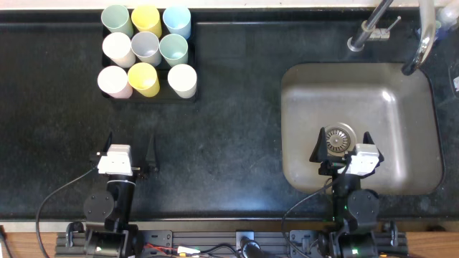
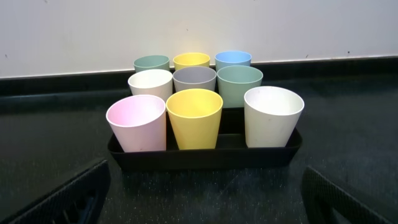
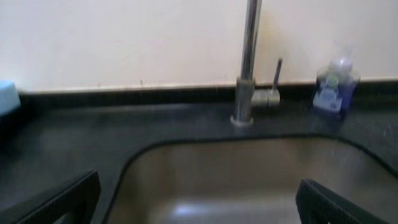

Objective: Store Cups

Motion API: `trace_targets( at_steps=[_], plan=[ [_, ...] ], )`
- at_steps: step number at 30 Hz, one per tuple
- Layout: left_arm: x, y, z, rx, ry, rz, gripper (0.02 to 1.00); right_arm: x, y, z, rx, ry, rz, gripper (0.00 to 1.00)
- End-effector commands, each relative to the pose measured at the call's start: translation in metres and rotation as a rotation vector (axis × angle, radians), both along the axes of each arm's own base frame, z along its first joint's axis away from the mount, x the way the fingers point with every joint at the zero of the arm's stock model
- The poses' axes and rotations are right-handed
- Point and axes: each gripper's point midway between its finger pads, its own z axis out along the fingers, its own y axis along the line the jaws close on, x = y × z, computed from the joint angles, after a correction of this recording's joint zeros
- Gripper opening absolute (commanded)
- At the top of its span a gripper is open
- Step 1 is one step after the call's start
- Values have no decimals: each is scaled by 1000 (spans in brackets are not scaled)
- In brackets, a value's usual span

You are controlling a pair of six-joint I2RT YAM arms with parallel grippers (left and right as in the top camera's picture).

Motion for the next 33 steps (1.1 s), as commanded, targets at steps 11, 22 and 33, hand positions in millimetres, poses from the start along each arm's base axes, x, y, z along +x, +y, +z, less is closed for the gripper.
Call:
trace_targets(
  at_steps=[11,22,33],
  plan=[
    [0,-2,0,-8,-2,-12,998,2,-2,3,3,-54,-7,996],
    [0,-2,0,-8,-2,-12,998,2,-2,3,3,-54,-7,996],
    [0,-2,0,-8,-2,-12,996,2,-2,3,3,-54,-7,998]
  ],
)
